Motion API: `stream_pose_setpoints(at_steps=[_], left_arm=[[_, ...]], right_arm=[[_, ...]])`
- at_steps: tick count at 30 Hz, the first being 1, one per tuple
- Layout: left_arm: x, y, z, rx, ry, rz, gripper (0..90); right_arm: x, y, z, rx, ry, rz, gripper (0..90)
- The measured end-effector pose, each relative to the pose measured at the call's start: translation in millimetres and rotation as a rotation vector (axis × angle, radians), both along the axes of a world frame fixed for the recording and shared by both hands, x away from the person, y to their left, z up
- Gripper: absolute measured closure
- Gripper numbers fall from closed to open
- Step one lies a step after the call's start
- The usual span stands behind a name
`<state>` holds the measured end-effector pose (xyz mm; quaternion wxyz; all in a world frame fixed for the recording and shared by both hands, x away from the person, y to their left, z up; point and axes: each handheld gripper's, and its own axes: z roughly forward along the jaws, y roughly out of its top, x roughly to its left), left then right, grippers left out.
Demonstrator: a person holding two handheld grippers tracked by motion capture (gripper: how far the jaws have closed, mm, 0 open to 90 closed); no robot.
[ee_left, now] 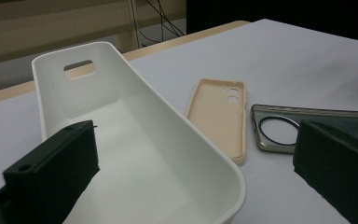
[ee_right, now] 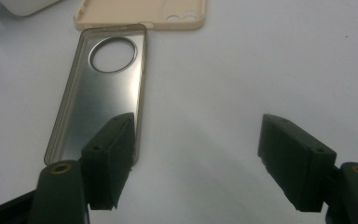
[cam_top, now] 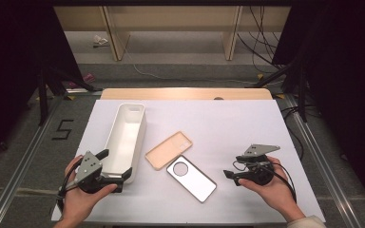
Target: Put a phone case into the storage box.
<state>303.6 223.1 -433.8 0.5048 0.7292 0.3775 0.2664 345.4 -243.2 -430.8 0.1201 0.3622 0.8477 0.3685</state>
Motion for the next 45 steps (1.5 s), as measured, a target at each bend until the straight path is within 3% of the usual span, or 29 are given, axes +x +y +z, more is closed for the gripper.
stream_pose_setpoints(at_steps=[5, 8, 9, 11, 12, 16, 17, 18, 23, 26, 39, 45], left_arm=[[0.0, 0.2, 0.4, -0.001, -0.001, 0.001, 0.0], [0.2, 0.1, 0.1, 0.0, -0.001, 0.001, 0.0], [0.2, 0.1, 0.1, 0.0, -0.001, 0.001, 0.0], [0.1, 0.0, 0.3, -0.002, -0.001, 0.001, 0.0], [0.0, 0.0, 0.5, -0.001, -0.002, 0.001, 0.0], [0.0, -0.4, 0.6, -0.002, -0.002, 0.0, 0.0], [0.0, -0.4, 0.6, -0.002, -0.002, 0.0, 0.0], [-0.2, -0.5, 0.7, -0.001, -0.003, -0.001, 0.0], [0.0, 0.2, 0.8, -0.004, -0.003, 0.0, 0.0], [-0.3, 0.4, 0.9, -0.004, -0.003, 0.0, 0.0], [-0.5, 0.6, 0.9, -0.008, -0.003, 0.001, 0.0], [-0.7, 1.6, 1.1, -0.01, -0.004, 0.002, 0.0]], right_arm=[[0.8, 3.5, -0.6, -0.003, 0.002, 0.009, 35.6], [2.1, 8.5, -0.4, -0.008, -0.008, 0.021, 50.8], [2.1, 8.5, -0.4, -0.008, -0.008, 0.021, 50.8], [3.7, 12.2, -1.8, -0.012, 0.013, 0.036, 62.7], [5.9, 17.5, -3.7, -0.037, 0.035, 0.049, 75.6], [11.3, 30.5, -10.9, -0.097, 0.096, 0.086, 87.9], [11.3, 30.5, -10.9, -0.097, 0.096, 0.086, 87.9], [14.0, 38.0, -14.7, -0.123, 0.14, 0.094, 90.0], [25.6, 54.4, -25.4, -0.194, 0.201, 0.123, 90.0], [30.6, 62.6, -30.4, -0.213, 0.226, 0.148, 90.0], [27.6, 71.0, -33.0, -0.274, 0.258, 0.217, 90.0], [15.5, 77.2, -31.0, -0.314, 0.277, 0.273, 90.0]])
